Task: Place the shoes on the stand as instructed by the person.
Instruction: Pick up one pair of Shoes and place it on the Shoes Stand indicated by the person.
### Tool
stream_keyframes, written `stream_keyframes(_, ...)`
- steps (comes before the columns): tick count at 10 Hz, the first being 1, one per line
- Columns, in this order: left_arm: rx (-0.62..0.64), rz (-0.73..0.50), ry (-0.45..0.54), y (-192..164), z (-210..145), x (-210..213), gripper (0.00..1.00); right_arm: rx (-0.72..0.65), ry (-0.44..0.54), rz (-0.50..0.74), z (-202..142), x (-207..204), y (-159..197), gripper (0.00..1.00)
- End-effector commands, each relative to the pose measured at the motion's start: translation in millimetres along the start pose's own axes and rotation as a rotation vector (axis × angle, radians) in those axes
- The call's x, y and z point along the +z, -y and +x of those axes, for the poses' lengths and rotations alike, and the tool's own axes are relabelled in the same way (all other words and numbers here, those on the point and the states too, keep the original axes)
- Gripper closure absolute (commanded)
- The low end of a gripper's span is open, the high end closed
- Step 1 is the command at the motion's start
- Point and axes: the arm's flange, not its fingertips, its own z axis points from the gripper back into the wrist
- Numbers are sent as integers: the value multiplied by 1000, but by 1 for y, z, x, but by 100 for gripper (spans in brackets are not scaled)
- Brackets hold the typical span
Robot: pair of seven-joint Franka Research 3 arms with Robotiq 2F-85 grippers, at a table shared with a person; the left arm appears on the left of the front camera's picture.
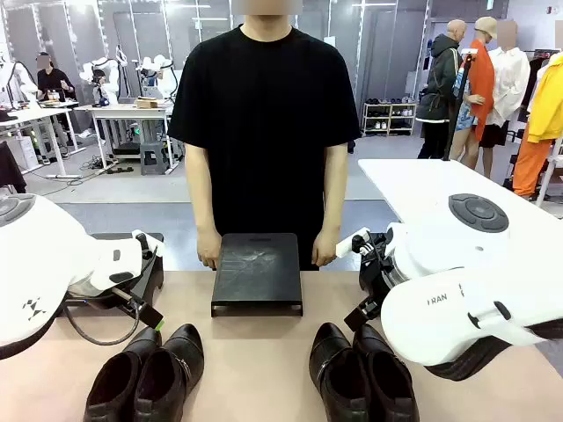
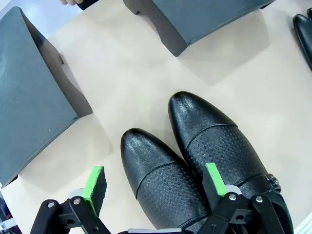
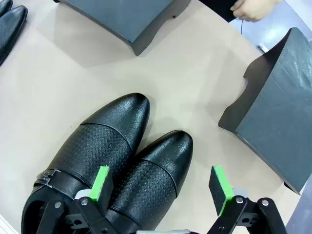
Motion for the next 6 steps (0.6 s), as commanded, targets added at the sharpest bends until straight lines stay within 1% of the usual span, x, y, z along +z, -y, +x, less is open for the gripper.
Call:
stream_keyframes(1, -1, 0, 0, 0, 0, 0, 0, 0, 0, 0, 0, 0, 0, 0)
stream_keyframes(6, -1, 0, 0, 0, 0, 0, 0, 0, 0, 0, 0, 0, 0, 0)
